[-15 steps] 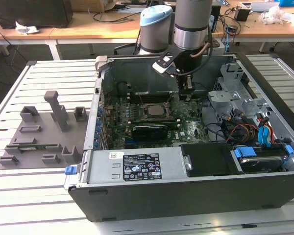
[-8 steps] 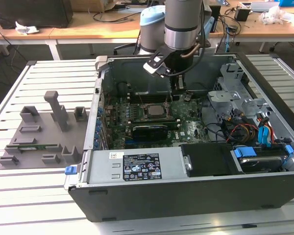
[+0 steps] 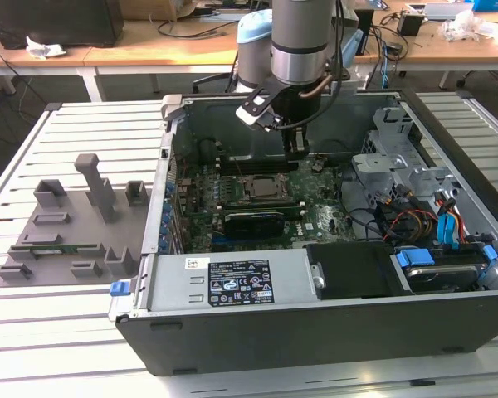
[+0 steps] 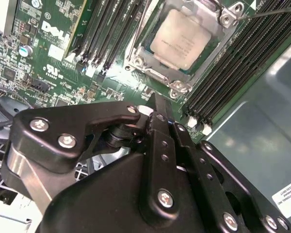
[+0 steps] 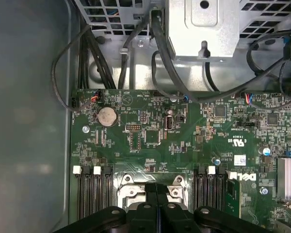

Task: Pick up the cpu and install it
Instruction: 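Close the cpu cover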

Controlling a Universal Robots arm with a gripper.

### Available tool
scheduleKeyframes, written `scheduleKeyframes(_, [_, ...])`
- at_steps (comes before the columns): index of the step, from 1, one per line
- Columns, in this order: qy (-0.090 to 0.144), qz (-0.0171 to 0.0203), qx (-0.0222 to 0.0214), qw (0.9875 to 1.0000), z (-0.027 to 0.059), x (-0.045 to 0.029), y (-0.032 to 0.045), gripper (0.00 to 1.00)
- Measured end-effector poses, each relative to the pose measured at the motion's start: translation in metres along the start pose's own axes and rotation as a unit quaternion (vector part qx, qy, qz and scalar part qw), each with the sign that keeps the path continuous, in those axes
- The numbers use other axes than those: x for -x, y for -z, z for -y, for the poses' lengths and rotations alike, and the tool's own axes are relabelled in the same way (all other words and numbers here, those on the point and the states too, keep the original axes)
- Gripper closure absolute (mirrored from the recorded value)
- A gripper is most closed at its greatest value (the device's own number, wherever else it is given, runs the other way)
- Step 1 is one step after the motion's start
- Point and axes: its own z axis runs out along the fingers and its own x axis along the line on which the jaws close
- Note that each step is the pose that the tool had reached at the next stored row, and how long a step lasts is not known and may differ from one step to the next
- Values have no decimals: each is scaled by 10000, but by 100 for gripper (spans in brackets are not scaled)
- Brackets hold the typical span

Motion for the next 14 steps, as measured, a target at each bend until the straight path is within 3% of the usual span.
scheduleKeyframes(4, [-1,0,0,10000,28,-1,-1,89])
scheduleKeyframes(5, [0,-1,1,10000,82,-1,-5,89])
scheduleKeyframes(13, [-1,0,1,10000,271,8,-83,89])
scheduleKeyframes(14, [-1,0,1,10000,369,13,-122,89])
